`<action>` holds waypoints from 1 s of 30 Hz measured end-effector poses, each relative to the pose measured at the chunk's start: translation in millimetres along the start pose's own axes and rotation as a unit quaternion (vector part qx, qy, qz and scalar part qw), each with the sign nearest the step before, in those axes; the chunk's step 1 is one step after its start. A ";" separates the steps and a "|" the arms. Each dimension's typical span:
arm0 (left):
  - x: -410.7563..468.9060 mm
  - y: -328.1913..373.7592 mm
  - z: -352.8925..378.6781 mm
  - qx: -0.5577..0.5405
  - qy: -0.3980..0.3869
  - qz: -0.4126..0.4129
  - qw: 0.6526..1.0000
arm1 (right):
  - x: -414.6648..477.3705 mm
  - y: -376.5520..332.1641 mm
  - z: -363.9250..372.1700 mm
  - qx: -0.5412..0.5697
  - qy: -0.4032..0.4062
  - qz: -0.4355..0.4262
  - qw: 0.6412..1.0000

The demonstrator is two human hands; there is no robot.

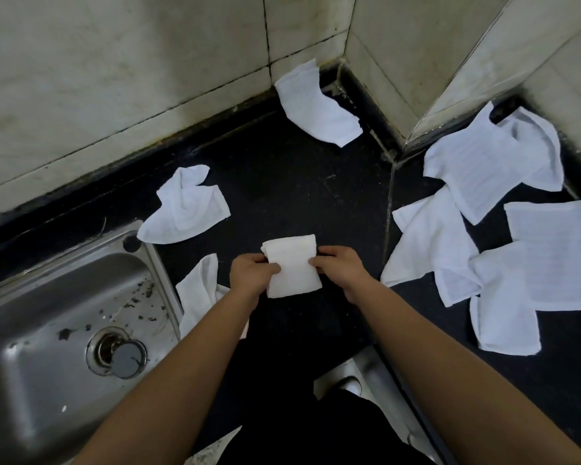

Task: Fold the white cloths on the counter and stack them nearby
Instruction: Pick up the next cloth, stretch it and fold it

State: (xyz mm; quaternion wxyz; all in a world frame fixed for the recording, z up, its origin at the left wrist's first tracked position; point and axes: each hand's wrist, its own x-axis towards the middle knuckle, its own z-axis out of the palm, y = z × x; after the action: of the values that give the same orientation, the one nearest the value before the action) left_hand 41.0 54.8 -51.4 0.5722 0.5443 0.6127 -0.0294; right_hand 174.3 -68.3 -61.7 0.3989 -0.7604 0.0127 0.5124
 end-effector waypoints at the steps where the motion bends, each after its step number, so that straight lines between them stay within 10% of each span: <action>1: -1.9 3.1 -5.2 -0.046 -0.036 -0.018 0.998 | -3.5 -2.3 -3.7 0.017 -0.015 0.002 1.000; 8: -8.1 60.3 -8.5 -0.136 -0.245 -0.007 0.960 | -34.1 -18.8 -56.6 0.148 -0.068 -0.024 0.986; 22: -184.4 130.2 167.0 -0.026 -0.435 0.160 0.886 | -223.1 76.1 -215.6 0.351 0.198 -0.160 0.901; 30: -394.4 19.1 259.2 0.077 -0.556 0.246 0.790 | -421.6 257.2 -261.5 0.408 0.330 -0.241 0.816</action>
State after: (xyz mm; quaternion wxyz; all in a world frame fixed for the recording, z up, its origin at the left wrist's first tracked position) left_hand 130.3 -358.1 159.9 0.7582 0.6086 0.0297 -0.2319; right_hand 65.2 -569.8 159.3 0.7551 -0.6304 0.1676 0.0657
